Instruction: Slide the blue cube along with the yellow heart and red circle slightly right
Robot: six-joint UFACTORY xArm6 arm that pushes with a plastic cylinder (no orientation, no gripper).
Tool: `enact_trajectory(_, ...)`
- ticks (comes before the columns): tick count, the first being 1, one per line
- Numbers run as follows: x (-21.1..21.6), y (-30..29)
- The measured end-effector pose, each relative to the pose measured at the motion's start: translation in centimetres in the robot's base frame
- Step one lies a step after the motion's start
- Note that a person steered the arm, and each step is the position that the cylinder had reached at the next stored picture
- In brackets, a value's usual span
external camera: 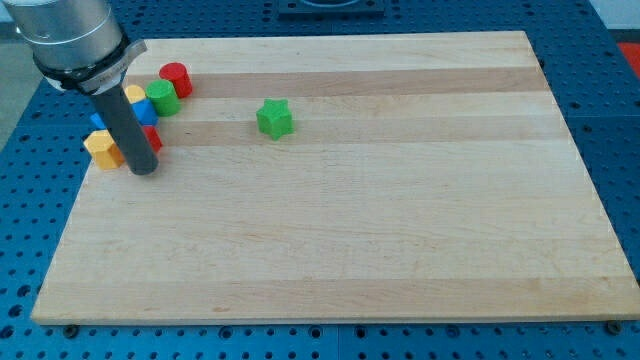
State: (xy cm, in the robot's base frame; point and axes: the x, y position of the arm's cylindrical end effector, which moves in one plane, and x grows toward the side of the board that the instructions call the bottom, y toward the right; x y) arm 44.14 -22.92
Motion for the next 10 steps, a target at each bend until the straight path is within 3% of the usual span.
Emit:
enact_trajectory(1, 3.8, -0.2)
enact_trajectory(2, 5.9, -7.1)
enact_trajectory(4, 4.0, -7.6)
enact_trajectory(5, -0.2, -7.5)
enact_trajectory(8, -5.8, -6.4)
enact_trajectory(10, -2.1, -7.6)
